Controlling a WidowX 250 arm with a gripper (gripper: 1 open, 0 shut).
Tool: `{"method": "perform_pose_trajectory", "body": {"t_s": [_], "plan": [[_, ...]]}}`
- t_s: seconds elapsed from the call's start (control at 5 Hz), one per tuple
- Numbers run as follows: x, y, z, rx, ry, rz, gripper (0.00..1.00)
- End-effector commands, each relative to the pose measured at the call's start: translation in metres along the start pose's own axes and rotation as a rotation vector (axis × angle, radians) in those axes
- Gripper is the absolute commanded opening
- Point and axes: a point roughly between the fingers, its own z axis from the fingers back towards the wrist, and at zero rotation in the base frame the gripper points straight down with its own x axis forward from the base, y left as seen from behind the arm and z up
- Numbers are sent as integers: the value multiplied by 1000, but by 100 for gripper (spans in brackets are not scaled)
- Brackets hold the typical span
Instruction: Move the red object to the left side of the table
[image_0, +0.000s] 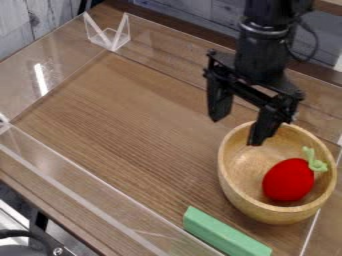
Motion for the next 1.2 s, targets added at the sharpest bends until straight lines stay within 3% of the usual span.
{"method": "perform_pose_trajectory", "body": {"t_s": [0.0, 0.2, 0.6, 1.0], "plan": [[11, -18, 0, -6, -56, -4, 100], [22, -33, -17, -13, -64, 0, 100], [13, -30, -32, -6, -72, -8, 100], [32, -64, -43, 12, -96, -43, 100]]}}
